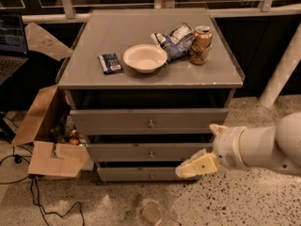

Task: Open bottom drawer

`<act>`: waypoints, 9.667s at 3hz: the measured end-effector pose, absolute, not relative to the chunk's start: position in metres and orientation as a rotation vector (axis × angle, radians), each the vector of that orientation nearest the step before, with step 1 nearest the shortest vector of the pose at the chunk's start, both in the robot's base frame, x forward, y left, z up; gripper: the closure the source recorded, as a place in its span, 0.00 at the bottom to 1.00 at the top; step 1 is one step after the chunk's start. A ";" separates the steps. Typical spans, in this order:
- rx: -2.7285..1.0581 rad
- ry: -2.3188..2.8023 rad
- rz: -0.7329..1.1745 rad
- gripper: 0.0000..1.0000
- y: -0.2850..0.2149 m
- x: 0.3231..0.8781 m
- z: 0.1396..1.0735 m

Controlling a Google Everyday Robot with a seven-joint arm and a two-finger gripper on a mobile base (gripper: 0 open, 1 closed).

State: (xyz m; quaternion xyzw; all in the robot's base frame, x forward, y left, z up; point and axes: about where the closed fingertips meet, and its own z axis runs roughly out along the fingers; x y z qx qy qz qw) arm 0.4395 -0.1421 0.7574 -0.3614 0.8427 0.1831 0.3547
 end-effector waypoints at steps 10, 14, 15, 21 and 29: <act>-0.809 2.314 0.628 0.64 -0.113 0.473 0.491; -0.811 2.259 0.644 1.00 -0.130 0.488 0.454; -0.780 2.242 0.647 1.00 -0.156 0.499 0.418; -0.384 2.270 0.446 1.00 -0.214 0.620 0.256; -0.336 2.268 0.297 1.00 -0.229 0.686 0.207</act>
Offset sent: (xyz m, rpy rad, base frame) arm -0.0186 0.0360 -0.1899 0.1232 0.2091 0.0469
